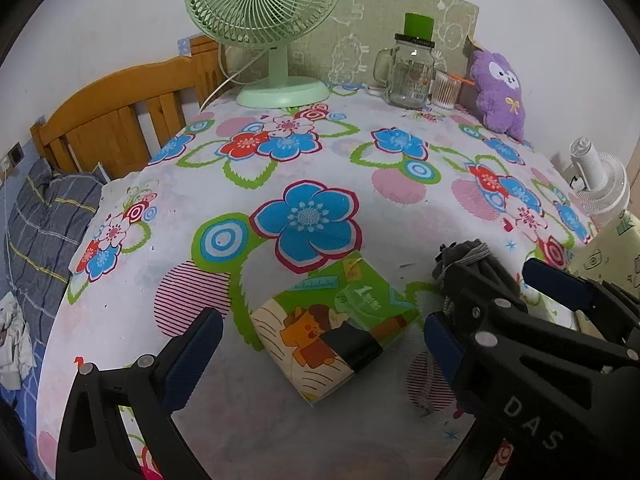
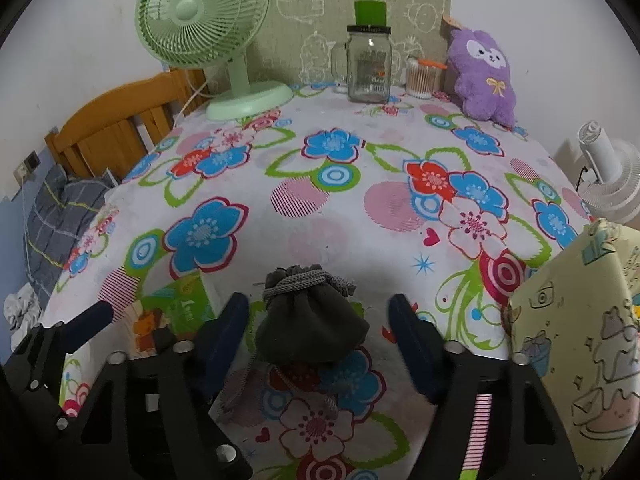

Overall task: Organize soft objects
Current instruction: 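Grasp the grey sock with the right tool while the left tool grasps the green snack box, then lift and carry the grey sock and green snack box over the box, then lower into the box and open the right tool while the left tool releases the snack box, then withdraw both open tools up and away from the box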

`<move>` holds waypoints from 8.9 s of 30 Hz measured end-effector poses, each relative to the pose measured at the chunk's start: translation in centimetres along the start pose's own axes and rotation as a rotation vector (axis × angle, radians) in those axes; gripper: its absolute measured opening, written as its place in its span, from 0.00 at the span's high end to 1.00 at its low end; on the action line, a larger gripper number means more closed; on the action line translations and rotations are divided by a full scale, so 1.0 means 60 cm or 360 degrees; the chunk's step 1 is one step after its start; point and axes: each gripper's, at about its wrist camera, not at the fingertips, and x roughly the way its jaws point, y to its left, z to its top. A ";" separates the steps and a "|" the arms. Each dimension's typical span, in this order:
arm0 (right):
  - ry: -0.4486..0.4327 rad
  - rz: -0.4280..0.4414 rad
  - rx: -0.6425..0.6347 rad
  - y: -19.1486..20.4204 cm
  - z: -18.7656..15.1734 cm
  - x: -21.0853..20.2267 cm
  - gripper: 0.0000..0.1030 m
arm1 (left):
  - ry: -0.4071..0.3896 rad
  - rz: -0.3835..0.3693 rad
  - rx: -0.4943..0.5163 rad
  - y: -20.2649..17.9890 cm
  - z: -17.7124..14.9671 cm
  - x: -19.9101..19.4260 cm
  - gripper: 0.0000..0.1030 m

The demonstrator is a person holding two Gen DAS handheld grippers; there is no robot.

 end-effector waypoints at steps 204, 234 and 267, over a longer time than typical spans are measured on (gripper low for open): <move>-0.0261 -0.0228 0.0406 -0.417 -0.049 -0.228 0.56 | -0.0139 -0.0429 0.0629 -0.468 0.018 -0.129 0.06; -0.0376 -0.0220 0.0324 -0.351 -0.048 -0.287 0.17 | -0.0266 -0.0390 0.0548 -0.407 0.008 -0.199 0.04; -0.0716 -0.0212 0.0182 -0.169 -0.072 -0.444 0.04 | -0.0604 -0.0224 0.0320 -0.216 -0.017 -0.370 0.00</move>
